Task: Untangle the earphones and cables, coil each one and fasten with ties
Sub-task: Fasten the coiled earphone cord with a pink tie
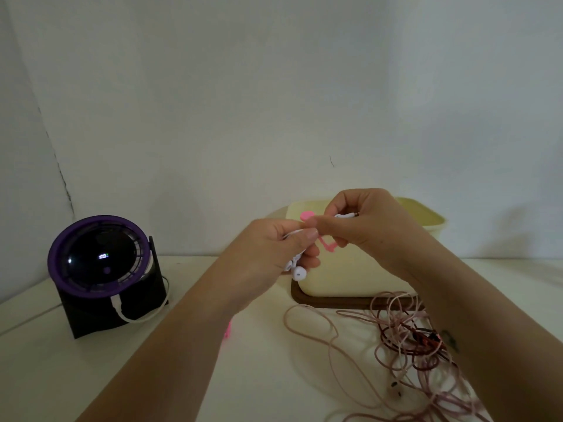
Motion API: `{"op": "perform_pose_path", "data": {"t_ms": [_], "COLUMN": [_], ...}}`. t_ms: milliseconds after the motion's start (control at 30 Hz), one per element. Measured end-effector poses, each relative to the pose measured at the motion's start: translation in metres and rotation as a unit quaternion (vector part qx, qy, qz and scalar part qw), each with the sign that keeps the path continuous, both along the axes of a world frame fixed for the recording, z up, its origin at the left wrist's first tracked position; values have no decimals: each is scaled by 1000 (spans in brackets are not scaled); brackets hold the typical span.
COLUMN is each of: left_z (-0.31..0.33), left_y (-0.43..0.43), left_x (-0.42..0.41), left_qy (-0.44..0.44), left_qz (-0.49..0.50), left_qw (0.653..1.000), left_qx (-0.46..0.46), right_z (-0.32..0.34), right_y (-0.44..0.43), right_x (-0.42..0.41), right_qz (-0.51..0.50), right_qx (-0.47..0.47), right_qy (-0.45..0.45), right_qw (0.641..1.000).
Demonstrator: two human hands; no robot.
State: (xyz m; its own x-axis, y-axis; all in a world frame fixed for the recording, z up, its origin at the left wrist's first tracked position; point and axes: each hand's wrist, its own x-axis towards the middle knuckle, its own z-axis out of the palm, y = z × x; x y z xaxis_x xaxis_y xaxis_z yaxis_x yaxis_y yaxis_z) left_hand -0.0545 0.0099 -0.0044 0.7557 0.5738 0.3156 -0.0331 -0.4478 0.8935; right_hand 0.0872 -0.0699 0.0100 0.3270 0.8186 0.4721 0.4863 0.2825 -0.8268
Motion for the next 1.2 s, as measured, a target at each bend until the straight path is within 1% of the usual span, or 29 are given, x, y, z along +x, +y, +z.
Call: {"op": "perform_pose_path", "data": {"t_ms": [100,200,267,400,467,567,600,667,733,867,900,967,1033,1100,1167,1200], "left_z": [0,1,2,3,2,2,2,2,1,5,6,5,3,-1,-6,-9], "left_y": [-1,-3,-4,-4,-2,1,1,1,1,-2,-5,-15,-25,-30,-30,-30], "left_x": [4,5,5,6,5,3,3,4,5,3,4,5,8,12,15,17], "left_qy": [-58,-96,-107,-129,-139,-155,-157,-156,-155,-137,-122,-79,-43,-32,-40,-43], "left_qz": [45,51,46,41,45,32,29,22,10,-61,-79,-89,-54,17,78,98], "left_qw": [996,992,992,991,989,987,986,987,987,983,984,991,998,999,994,991], "left_qx": [55,71,49,-10,-21,-37,-41,-35,-44,-108,-106,-66,-16,25,64,75], "right_z": [-2,0,1,-1,-2,-8,-12,-18,-20,-22,-22,-21,-16,-5,6,11], "right_y": [3,3,3,4,2,2,3,7,6,4,3,2,-3,-11,-19,-22], "right_x": [0,1,1,3,5,9,9,10,13,28,32,39,42,43,40,36], "right_qz": [-16,4,34,133,158,178,186,210,248,278,280,285,263,192,85,31], "right_qx": [19,37,34,11,-18,-98,-125,-148,-141,-128,-127,-122,-118,-128,-143,-145], "right_qy": [36,87,117,183,169,70,55,75,120,172,171,165,156,113,9,-51], "right_qw": [999,995,992,974,973,977,973,964,951,936,936,937,945,966,986,988]}}
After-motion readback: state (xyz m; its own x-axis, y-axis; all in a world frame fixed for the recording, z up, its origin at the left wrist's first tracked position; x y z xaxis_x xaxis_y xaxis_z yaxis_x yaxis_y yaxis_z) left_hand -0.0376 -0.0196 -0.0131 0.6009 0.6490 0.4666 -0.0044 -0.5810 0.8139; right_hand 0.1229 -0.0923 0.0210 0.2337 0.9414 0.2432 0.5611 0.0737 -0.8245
